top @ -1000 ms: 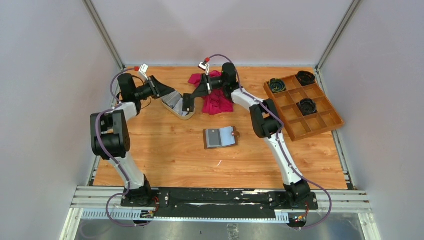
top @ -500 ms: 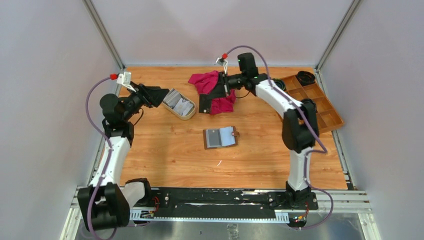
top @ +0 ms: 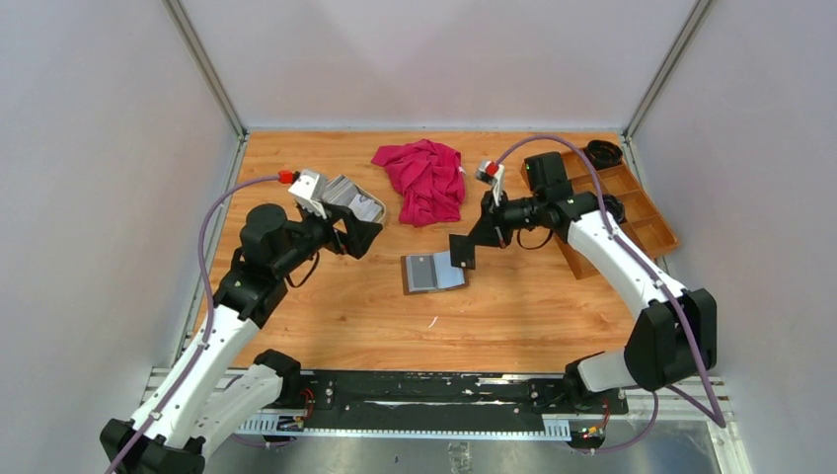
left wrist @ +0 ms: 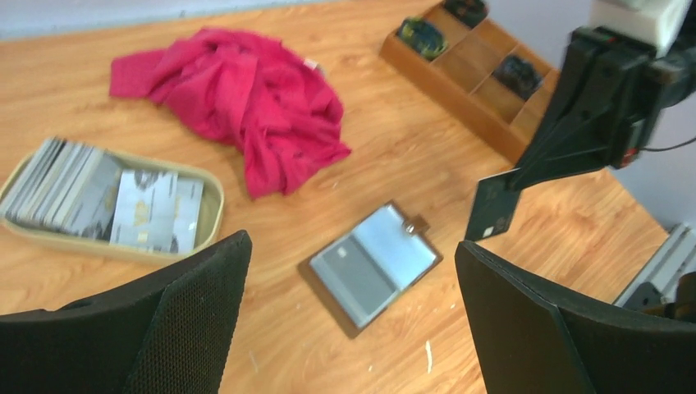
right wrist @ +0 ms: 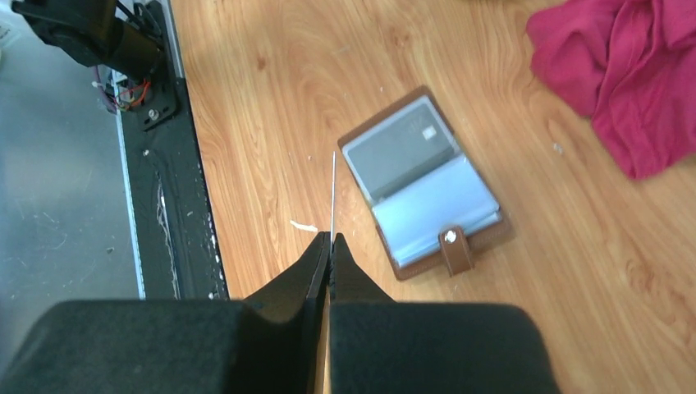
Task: Put the credit cards into the card holder
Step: Insert the credit card into the card holder.
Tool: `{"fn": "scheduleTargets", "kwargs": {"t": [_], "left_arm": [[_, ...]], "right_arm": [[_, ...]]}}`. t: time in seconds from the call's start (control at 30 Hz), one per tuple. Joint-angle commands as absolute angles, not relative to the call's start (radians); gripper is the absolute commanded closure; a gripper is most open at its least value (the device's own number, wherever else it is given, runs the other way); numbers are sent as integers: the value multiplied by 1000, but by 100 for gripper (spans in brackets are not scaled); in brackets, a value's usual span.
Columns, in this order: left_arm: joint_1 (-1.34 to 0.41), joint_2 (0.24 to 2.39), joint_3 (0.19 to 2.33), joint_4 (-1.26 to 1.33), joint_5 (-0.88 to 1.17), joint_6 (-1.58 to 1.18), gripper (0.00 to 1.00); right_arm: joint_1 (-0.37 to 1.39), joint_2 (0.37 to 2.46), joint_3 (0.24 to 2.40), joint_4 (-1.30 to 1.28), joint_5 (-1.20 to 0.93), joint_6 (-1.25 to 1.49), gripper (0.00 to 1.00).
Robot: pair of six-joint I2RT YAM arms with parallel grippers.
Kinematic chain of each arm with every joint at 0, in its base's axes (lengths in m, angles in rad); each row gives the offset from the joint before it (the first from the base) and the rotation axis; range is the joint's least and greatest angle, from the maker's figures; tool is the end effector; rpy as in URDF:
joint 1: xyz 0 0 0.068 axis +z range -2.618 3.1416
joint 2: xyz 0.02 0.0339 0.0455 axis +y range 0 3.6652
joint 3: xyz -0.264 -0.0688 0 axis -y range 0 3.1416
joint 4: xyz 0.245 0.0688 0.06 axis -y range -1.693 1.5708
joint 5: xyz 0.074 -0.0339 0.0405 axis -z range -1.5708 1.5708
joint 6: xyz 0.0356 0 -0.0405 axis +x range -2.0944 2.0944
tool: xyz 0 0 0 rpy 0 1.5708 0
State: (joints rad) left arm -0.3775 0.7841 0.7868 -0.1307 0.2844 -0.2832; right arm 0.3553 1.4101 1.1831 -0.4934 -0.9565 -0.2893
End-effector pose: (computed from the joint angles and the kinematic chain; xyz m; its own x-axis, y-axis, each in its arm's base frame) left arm 0.1685 -0.0776 0.3468 -0.2851 -0.1755 -0.9423 0.5549 0.7714 -0.3115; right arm 0.2721 0.1320 0.3151 -0.3713 -0.3132 -0.8741 -0.9205 0.2477 0.3023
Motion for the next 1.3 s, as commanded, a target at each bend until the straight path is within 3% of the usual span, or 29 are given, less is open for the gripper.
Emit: {"fn": "scheduleTargets", "kwargs": {"t": [0.0,0.3,0.73,1.03,1.27], "left_arm": [[-397,760,710,-197,196,-308,0],[-396,732,490,52,343,-558,0],[-396,617,330,76,302,-658,0],[-396,687,280,133,344,-741,1],[-412,743,273,140,361,-741,10]], "right_arm": [[315,1354,1067,-441,-973,-317,100],[279,1381,943,-298,-1138,-207,100],[279,1483,936,-184,-1075,-25,100],[279,1526,940,-154,-1032,54,100],[279,1563,947,-145,-994,106,100]]}}
